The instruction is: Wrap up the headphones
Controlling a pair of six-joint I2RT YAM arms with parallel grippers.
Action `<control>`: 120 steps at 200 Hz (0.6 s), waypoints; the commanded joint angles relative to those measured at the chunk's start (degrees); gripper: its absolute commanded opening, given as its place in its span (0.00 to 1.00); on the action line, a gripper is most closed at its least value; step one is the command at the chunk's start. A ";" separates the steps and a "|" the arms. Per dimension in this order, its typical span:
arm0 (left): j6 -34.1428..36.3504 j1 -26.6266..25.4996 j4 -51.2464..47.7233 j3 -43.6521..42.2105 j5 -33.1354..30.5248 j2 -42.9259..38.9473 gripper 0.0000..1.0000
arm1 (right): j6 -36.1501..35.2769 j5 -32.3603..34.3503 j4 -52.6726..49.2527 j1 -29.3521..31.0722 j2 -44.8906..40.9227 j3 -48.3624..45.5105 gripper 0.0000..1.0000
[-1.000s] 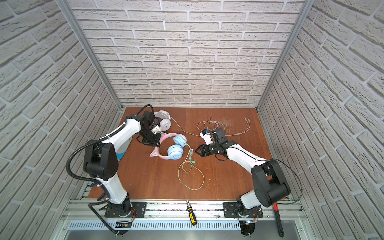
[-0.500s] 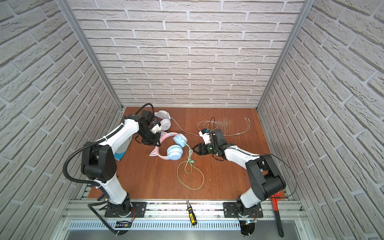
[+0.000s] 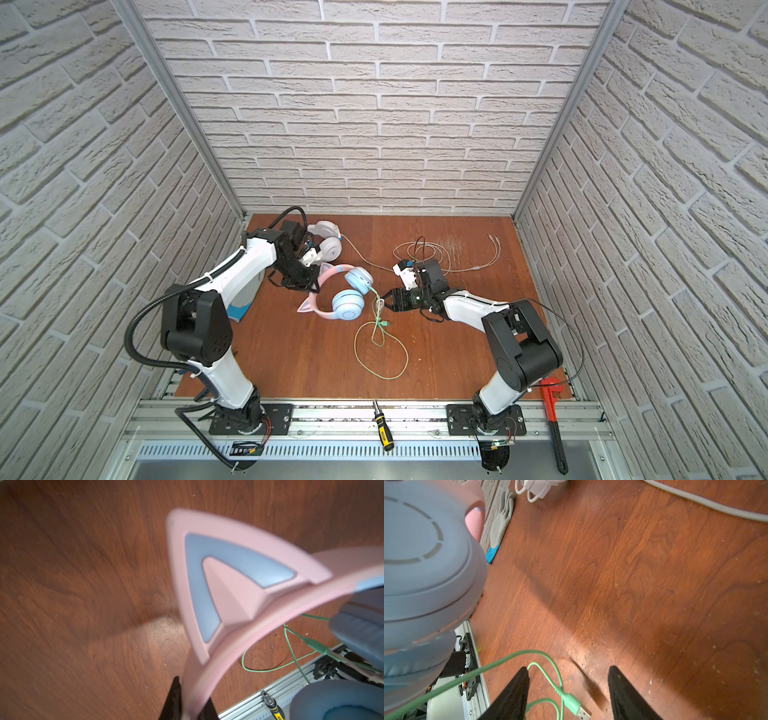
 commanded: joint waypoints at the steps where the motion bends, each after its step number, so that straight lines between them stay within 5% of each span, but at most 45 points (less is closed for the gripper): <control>1: -0.04 0.55 -1.06 0.41 0.97 -1.77 0.00 | -0.08 2.10 -0.96 0.59 -5.40 -1.51 0.62; 66: -1.95 0.95 0.62 -0.16 0.68 -0.35 0.00 | -1.58 4.83 -16.81 1.04 -22.07 -2.17 0.62; 120: -3.49 1.10 2.25 -0.51 0.42 0.85 0.00 | -0.30 4.23 -23.23 7.64 -25.76 0.03 0.61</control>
